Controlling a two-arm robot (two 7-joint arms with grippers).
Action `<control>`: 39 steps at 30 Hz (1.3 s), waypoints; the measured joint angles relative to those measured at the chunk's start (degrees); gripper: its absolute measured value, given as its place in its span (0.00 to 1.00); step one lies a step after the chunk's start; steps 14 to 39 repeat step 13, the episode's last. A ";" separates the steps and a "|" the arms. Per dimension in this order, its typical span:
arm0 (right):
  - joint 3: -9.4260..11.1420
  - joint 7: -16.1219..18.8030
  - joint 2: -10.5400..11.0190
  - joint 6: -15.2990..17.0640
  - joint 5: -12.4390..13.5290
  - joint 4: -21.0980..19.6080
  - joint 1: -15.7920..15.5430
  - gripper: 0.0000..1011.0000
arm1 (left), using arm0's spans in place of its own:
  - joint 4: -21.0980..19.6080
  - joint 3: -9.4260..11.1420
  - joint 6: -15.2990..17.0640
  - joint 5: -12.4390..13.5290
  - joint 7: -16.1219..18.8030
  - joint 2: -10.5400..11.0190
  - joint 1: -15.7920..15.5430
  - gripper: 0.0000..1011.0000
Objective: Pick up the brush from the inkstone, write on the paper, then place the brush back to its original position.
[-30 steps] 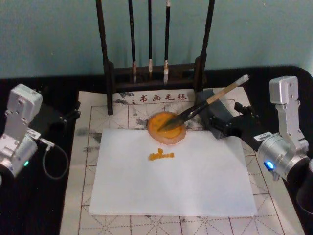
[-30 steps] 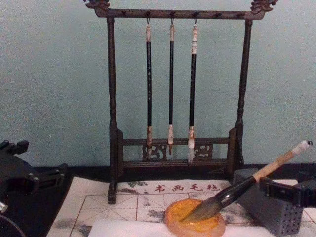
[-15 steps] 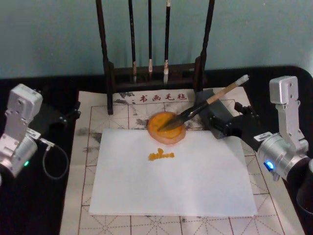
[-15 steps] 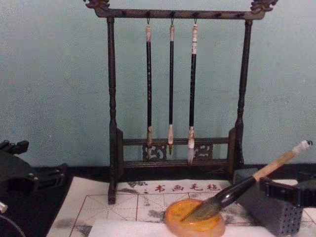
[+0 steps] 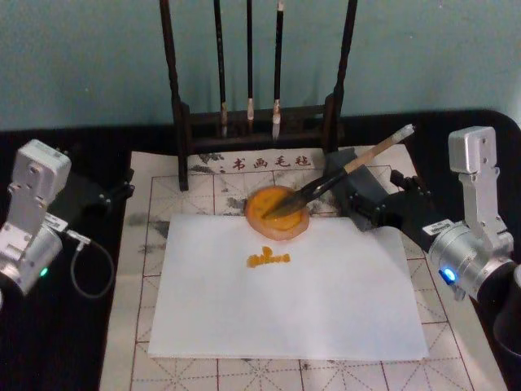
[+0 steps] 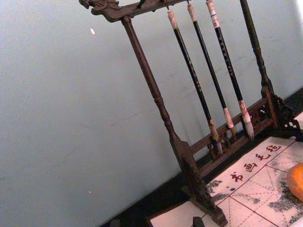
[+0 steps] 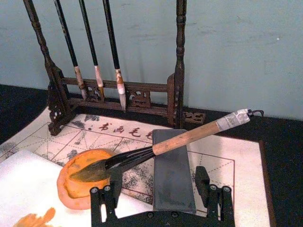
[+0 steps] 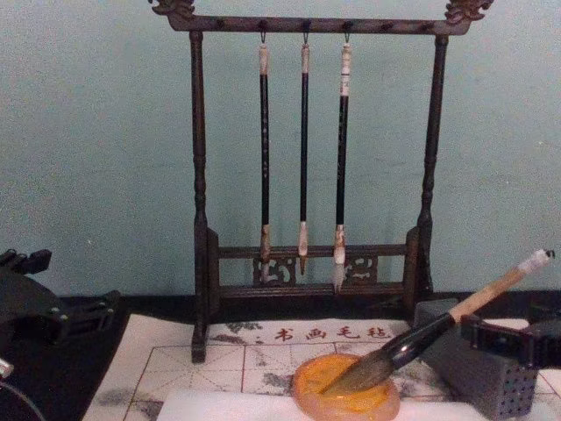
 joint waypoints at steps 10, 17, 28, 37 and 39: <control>0.00 0.00 0.00 0.00 0.00 0.00 0.00 0.99 | 0.00 0.00 0.00 0.00 0.00 0.00 0.00 0.99; 0.00 0.00 0.00 0.00 0.00 0.00 0.00 0.99 | 0.00 0.00 0.00 0.00 0.00 0.00 0.00 0.99; 0.00 0.00 0.00 0.00 0.00 0.00 0.00 0.99 | 0.00 0.00 0.00 0.00 0.00 0.00 0.00 0.99; 0.00 0.00 0.00 0.00 0.00 0.00 0.00 0.99 | 0.00 0.00 0.00 0.00 0.00 0.00 0.00 0.99; 0.00 0.00 0.00 0.00 0.00 0.00 0.00 0.99 | 0.00 0.00 0.00 0.00 0.00 0.00 0.00 0.99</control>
